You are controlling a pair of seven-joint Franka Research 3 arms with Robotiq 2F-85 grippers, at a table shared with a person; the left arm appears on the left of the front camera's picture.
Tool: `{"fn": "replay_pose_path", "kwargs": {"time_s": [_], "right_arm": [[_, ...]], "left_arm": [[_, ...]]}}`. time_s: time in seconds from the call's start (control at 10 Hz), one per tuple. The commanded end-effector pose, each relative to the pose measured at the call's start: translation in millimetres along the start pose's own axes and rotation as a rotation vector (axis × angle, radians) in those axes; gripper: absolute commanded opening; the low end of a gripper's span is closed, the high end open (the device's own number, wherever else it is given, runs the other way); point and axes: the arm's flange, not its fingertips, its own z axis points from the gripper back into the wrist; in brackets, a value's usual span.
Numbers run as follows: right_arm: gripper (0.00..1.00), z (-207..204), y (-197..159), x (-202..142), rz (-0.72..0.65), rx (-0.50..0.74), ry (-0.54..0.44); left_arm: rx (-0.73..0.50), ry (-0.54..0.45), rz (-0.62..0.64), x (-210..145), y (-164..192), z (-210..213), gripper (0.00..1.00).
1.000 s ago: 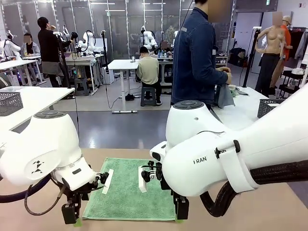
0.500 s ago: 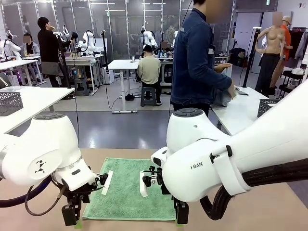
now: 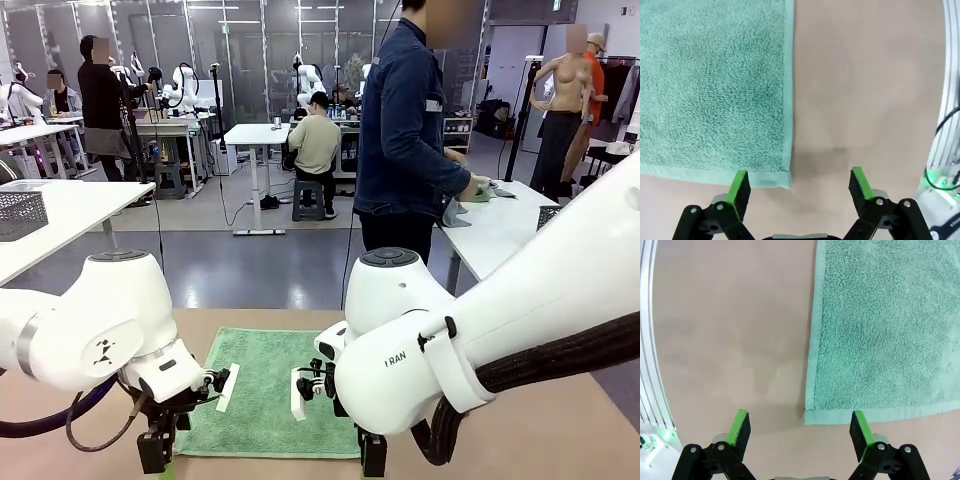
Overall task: Fold the towels and place them in the basket.
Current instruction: When a person lays out a Towel with hook on the table, fold it in half twice.
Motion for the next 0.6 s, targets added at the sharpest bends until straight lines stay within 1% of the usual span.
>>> {"fn": "replay_pose_path", "kwargs": {"time_s": [0.0, 0.5], "right_arm": [[1.0, -10.3, -1.8, 4.4, -0.015, -0.012, -0.009], [1.0, -17.2, -5.1, 3.0, -0.024, -0.002, -0.013]], "left_arm": [[0.013, -0.04, -0.014, 0.8, 8.0, -7.5, 1.0], [0.003, -0.021, 0.013, 1.1, 16.3, -14.2, 1.0]]}}
